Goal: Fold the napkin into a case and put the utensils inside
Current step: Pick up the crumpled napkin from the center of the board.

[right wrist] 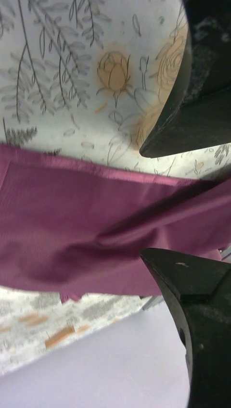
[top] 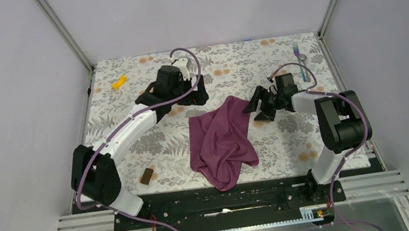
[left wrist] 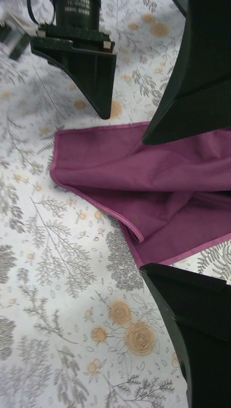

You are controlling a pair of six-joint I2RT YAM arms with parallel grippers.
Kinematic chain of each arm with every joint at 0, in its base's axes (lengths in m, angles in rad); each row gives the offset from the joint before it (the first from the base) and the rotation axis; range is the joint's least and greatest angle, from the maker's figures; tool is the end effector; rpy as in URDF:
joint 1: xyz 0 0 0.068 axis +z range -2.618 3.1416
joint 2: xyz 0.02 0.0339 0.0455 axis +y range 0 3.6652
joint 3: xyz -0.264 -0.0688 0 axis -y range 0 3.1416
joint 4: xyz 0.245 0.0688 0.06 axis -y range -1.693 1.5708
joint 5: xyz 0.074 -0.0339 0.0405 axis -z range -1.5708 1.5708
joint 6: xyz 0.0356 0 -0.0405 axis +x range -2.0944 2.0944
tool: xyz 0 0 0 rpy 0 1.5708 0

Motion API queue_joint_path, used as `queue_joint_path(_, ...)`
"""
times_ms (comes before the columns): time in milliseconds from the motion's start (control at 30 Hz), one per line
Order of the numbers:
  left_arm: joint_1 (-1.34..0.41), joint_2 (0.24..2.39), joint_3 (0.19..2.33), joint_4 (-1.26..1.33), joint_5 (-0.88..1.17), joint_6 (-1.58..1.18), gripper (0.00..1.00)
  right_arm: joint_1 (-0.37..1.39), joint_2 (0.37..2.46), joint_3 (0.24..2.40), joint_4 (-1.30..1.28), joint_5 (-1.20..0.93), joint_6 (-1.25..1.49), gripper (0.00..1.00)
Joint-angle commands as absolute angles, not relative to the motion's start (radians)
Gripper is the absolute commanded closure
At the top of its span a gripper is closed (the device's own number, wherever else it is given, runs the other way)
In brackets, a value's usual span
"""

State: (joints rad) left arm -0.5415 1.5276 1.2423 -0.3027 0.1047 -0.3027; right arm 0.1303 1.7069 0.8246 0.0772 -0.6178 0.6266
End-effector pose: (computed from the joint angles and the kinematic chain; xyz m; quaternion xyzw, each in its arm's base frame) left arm 0.2994 -0.1844 0.3052 0.1294 0.8713 -0.2351 0.4110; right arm 0.3237 0.0632 0.1497 0.1070 0.8845 0.3935 0.2265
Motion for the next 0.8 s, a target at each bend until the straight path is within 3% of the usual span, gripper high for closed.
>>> queue_joint_path(0, -0.538, 1.585, 1.296, -0.345, 0.063, -0.334, 0.01, 0.182, 1.708, 0.942, -0.083, -0.446, 0.532, 0.26)
queue_joint_path(167, -0.538, 1.703, 1.363, -0.457, -0.044, -0.355, 0.11, 0.307, 1.731, 1.102, -0.316, 0.019, 0.476, 0.27)
queue_joint_path(233, -0.537, 1.757, 1.412, -0.512, -0.063, -0.351, 0.14, 0.330, 1.773, 1.184, -0.393, 0.102, 0.471, 0.25)
queue_joint_path(300, -0.535, 1.790, 1.437, -0.535, -0.063, -0.354, 0.15, 0.338, 1.813, 1.252, -0.446, 0.151, 0.474, 0.26)
queue_joint_path(533, -0.526, 1.786, 1.465, -0.521, -0.037, -0.353, 0.14, 0.345, 1.925, 1.404, -0.530, 0.177, 0.464, 0.43)
queue_joint_path(767, -0.505, 1.788, 1.474, -0.521, 0.022, -0.356, 0.15, 0.358, 2.000, 1.455, -0.553, 0.187, 0.448, 0.45)
